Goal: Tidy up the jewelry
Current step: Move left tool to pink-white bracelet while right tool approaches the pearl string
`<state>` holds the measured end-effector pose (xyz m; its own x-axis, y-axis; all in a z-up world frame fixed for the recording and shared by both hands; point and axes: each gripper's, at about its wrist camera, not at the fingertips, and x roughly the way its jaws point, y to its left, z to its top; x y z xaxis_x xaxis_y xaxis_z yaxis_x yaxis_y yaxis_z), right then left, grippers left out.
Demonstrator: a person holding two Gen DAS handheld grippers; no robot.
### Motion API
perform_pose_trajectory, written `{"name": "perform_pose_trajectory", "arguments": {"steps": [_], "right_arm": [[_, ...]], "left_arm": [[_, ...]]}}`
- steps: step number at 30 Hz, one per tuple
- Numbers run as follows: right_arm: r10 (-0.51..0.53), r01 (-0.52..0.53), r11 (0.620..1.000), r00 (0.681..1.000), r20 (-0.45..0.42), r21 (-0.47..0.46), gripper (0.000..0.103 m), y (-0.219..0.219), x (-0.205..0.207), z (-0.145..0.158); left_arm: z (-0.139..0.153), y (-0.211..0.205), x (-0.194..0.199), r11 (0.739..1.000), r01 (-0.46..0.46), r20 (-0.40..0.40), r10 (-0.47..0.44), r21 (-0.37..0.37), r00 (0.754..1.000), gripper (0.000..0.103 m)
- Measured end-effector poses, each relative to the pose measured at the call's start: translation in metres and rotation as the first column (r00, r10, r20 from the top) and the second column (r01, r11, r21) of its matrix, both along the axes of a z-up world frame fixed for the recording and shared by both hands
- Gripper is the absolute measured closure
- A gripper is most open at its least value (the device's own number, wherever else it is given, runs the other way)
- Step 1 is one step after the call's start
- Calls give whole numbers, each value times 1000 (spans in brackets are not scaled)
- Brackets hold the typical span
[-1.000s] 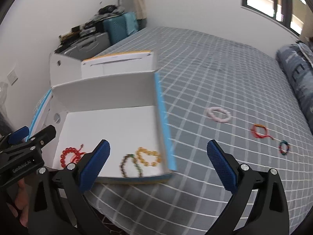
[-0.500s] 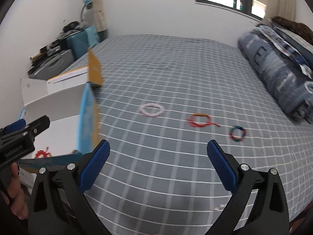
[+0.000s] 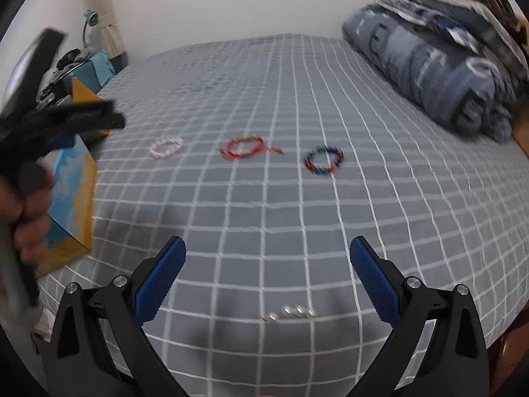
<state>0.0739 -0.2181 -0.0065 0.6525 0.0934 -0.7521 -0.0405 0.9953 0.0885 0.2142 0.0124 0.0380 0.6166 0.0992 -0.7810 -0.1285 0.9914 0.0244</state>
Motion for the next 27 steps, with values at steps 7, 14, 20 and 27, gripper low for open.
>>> {"name": "perform_pose_trajectory", "arguments": {"steps": [7, 14, 20, 27], "right_arm": [[-10, 11, 1000, 999, -52, 21, 8, -15, -13, -53], [-35, 38, 998, 997, -64, 45, 8, -20, -15, -89], [-55, 54, 998, 998, -24, -16, 9, -10, -22, -98], [-113, 113, 992, 994, 3, -51, 37, -12, -25, -99]], "left_arm": [[-58, 2, 59, 999, -28, -58, 29, 15, 998, 6], [-105, 15, 103, 998, -62, -86, 63, 14, 994, 6], [-129, 17, 119, 997, -78, -73, 78, 10, 994, 5], [-129, 18, 122, 997, -71, -74, 71, -7, 995, 26]]}}
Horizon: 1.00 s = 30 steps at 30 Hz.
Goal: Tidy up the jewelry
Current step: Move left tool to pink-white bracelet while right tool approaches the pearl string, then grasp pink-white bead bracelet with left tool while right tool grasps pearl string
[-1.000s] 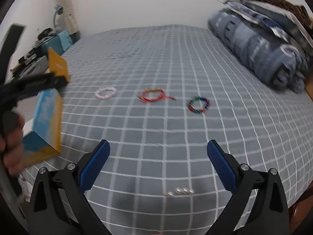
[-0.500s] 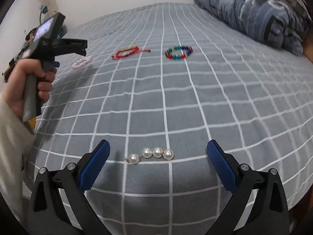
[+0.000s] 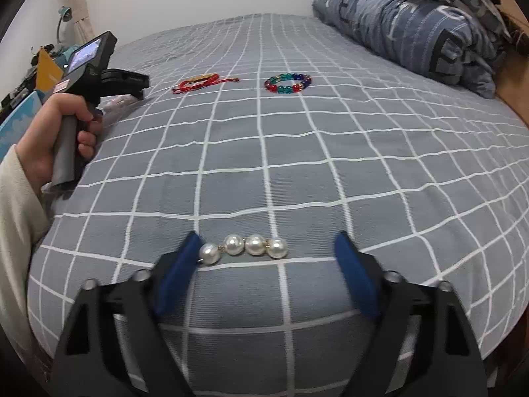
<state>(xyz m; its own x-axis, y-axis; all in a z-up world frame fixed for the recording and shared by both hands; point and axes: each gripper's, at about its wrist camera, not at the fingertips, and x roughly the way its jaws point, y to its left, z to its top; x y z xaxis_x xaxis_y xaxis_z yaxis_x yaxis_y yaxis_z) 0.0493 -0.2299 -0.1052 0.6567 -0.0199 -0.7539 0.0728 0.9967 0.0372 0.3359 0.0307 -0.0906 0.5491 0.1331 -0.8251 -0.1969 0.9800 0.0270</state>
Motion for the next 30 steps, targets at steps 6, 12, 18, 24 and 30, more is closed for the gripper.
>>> {"name": "perform_pose_trajectory", "arguments": {"steps": [6, 12, 18, 24, 30], "right_arm": [[10, -8, 998, 1000, 27, -69, 88, 4, -4, 0], [15, -12, 997, 999, 44, -81, 93, 6, -5, 0], [13, -9, 997, 999, 52, -76, 100, 4, -5, 4], [15, -10, 997, 998, 58, -72, 100, 4, -7, 7], [18, -13, 998, 997, 81, -62, 100, 2, -11, 13]], "left_arm": [[6, 0, -6, 1000, 9, 27, -8, -7, 1000, 83], [7, -1, -11, 1000, 19, 46, -19, 0, 999, 83], [10, 1, -15, 1000, 17, 51, -17, -2, 999, 84], [16, 4, -20, 1000, 9, 54, -9, -6, 998, 84], [28, 5, -25, 1000, 2, 79, -1, -8, 997, 84]]}}
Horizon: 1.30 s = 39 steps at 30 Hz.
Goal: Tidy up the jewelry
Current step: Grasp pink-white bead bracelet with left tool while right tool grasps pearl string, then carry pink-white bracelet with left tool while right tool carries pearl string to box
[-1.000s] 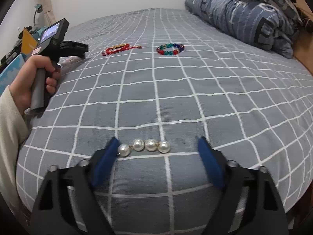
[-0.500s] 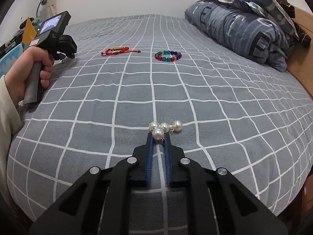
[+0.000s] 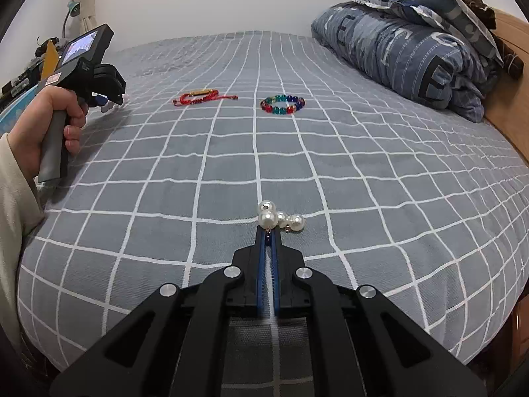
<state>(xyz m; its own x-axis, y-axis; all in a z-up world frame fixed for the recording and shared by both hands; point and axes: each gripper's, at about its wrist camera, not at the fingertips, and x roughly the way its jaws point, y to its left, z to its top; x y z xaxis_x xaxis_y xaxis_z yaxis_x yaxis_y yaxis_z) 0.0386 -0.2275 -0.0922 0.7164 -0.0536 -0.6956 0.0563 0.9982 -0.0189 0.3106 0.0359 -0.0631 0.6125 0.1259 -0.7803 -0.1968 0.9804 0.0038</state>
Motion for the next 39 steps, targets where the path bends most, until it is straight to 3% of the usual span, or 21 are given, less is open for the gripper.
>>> {"name": "perform_pose_trajectory", "arguments": {"steps": [31, 39], "right_arm": [[0, 0, 1000, 993, 118, -1, 100, -1, -31, 46], [5, -7, 1000, 994, 111, 16, 100, 0, -36, 57]], "left_arm": [[71, -6, -54, 1000, 31, 92, -31, 0, 995, 83], [88, -1, -76, 999, 48, 102, -46, -10, 994, 83]]}}
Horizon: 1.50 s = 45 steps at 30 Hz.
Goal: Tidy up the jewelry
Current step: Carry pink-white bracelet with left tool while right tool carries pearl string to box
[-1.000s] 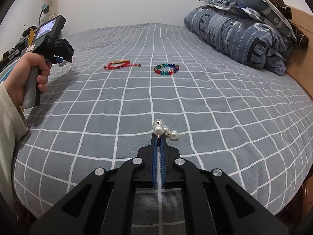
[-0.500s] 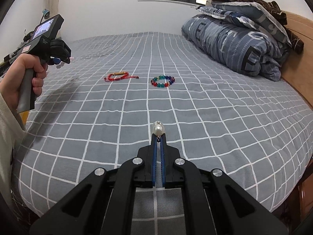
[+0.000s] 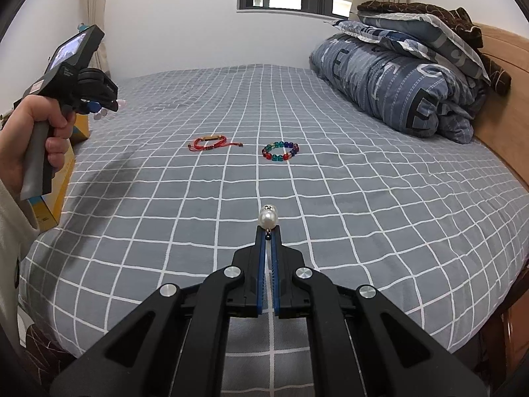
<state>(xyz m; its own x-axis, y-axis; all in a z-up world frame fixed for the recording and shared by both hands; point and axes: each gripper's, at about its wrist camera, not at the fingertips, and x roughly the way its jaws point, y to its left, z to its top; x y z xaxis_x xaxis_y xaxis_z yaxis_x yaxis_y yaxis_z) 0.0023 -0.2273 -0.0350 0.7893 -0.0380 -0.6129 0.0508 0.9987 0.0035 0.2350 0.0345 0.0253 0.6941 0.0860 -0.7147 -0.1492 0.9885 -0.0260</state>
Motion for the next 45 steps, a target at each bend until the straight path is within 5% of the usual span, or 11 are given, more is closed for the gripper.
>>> {"name": "perform_pose_trajectory", "arguments": {"steps": [11, 28, 35, 45], "right_arm": [[16, -15, 999, 999, -37, 46, 100, 8, 19, 18], [178, -178, 977, 984, 15, 115, 100, 100, 92, 90], [337, -337, 930, 941, 20, 149, 100, 181, 112, 119], [545, -543, 827, 838, 29, 146, 100, 304, 104, 124]], "left_arm": [[45, 21, -40, 999, 34, 37, -33, -28, 999, 83], [92, 130, -112, 993, -117, 51, 116, 15, 992, 83], [91, 191, -147, 979, -203, 45, 202, 26, 978, 83], [64, 266, -183, 951, -310, -17, 311, 11, 950, 83]]}}
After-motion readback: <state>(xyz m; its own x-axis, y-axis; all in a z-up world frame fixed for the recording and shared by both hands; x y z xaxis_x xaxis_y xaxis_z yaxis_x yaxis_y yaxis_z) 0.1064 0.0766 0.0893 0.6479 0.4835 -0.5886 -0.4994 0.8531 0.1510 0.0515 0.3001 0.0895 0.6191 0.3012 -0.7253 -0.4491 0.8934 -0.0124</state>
